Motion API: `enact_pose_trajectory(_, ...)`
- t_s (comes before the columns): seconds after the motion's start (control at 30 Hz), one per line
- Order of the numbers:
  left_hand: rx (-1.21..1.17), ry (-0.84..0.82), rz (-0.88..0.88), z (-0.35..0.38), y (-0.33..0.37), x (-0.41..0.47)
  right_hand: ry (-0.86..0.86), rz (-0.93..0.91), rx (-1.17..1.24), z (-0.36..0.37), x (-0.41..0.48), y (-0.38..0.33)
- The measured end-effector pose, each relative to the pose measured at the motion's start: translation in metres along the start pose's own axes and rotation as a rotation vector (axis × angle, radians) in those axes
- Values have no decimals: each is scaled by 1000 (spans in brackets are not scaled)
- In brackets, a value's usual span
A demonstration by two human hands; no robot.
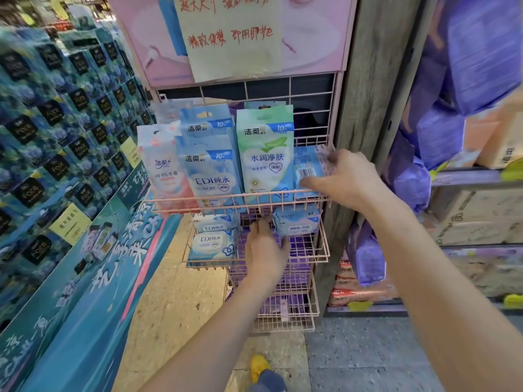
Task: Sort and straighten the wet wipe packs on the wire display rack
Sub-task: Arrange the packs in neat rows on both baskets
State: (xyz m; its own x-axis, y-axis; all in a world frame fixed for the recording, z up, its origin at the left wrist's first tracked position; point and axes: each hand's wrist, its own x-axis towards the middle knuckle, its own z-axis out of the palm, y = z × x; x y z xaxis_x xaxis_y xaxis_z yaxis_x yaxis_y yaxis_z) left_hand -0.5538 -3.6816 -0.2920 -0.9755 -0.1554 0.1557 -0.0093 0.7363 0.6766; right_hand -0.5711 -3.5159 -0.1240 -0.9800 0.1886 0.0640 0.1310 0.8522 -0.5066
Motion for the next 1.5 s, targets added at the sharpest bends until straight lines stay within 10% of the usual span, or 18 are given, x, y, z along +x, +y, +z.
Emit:
enact_pose_trajectory(0.2, -89, -19, 46, -15, 10, -27, -196, -49, -268, -17, 31, -12)
enact_pose_trajectory(0.43, -217, 73, 87, -35, 21, -45, 75, -173, -306, -8, 23, 0)
enact_pose_trajectory(0.83, -463, 149, 225, -71, 75, -62, 296, 55, 776, -46, -10, 21)
enact_pose_trajectory(1.13, -1053, -105, 52, -82, 119, -62, -173, 112, 1062, -21, -73, 61)
enact_pose_trajectory(1.5, -791, -62, 33, -49, 60, -61, 36, 118, 1162, 47, -104, 81)
